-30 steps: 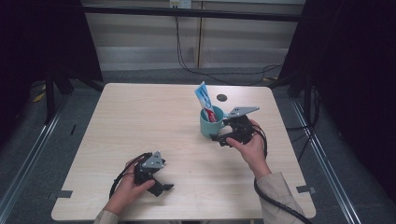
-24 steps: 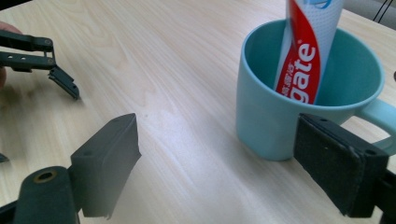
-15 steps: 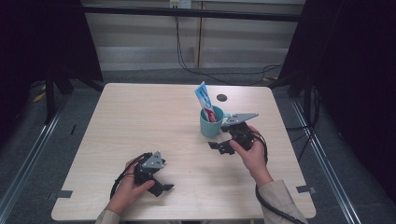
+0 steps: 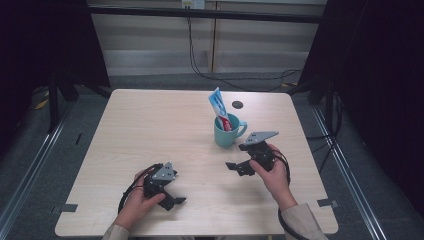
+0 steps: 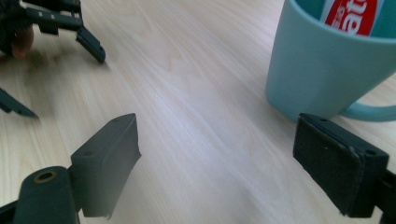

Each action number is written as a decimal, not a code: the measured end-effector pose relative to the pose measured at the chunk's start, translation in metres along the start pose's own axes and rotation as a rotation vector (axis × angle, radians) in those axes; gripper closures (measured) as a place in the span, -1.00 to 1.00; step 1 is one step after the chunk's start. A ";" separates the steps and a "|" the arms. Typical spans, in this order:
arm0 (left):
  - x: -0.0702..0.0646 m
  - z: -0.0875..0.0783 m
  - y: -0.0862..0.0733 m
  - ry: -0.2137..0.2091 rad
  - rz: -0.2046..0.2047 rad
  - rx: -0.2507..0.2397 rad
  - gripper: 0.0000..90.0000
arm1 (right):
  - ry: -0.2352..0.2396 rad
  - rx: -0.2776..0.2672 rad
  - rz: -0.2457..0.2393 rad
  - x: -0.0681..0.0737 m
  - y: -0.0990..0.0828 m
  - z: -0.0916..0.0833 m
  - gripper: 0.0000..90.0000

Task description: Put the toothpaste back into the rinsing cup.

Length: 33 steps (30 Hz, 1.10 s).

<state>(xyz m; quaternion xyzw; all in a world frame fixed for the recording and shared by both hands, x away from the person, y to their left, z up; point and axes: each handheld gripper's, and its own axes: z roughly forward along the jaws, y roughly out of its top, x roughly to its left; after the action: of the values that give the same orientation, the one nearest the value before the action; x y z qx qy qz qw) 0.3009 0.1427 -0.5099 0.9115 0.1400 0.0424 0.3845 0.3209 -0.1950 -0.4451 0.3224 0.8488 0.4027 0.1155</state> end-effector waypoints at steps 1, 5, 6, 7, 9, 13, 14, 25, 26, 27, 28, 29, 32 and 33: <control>0.000 0.000 0.000 0.000 0.000 0.000 -0.95 | 0.000 0.004 -0.002 0.001 -0.002 0.000 -0.69; 0.000 0.000 0.000 -0.001 0.000 0.000 -0.95 | 0.005 0.027 -0.013 0.004 -0.012 0.001 -0.69; 0.000 0.000 0.000 -0.001 0.000 0.000 -0.95 | 0.001 0.031 -0.013 0.004 -0.014 0.001 -0.69; 0.000 0.000 0.000 -0.001 0.000 -0.001 -0.95 | 0.010 0.032 -0.011 0.004 -0.017 0.001 -0.69; 0.000 0.000 0.000 -0.001 0.001 0.000 -0.96 | 0.010 0.040 -0.012 0.005 -0.022 0.001 -0.69; 0.000 0.000 0.000 -0.001 0.000 0.000 -0.95 | 0.009 0.038 -0.010 0.006 -0.031 -0.001 -0.69; 0.000 0.000 0.000 -0.001 0.000 0.000 -0.96 | 0.008 0.041 -0.007 0.006 -0.034 -0.002 -0.69; 0.000 0.000 0.000 -0.001 0.001 0.000 -0.96 | 0.020 0.068 -0.022 0.011 -0.053 -0.002 -0.69; 0.000 0.000 0.000 -0.002 0.000 0.001 -0.96 | 0.018 0.074 -0.024 0.012 -0.054 -0.002 -0.69; 0.000 0.000 0.000 -0.001 0.000 0.000 -0.96 | 0.021 0.076 -0.022 0.012 -0.056 -0.001 -0.69; 0.000 0.000 0.000 -0.001 0.000 0.000 -0.96 | 0.023 0.076 -0.024 0.012 -0.058 -0.001 -0.69; 0.000 0.000 0.000 -0.001 0.000 0.000 -0.96 | 0.019 0.078 -0.021 0.013 -0.059 -0.001 -0.69; 0.000 0.000 0.000 -0.002 0.000 0.000 -0.96 | 0.012 0.083 -0.019 0.013 -0.064 0.000 -0.69; 0.000 0.000 0.000 -0.001 0.000 0.000 -0.96 | 0.012 0.087 -0.018 0.013 -0.065 0.000 -0.69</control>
<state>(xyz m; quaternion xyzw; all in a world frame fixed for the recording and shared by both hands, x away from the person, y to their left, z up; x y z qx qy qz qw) 0.3010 0.1426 -0.5100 0.9115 0.1397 0.0417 0.3845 0.2815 -0.2172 -0.4933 0.3168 0.8692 0.3663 0.0998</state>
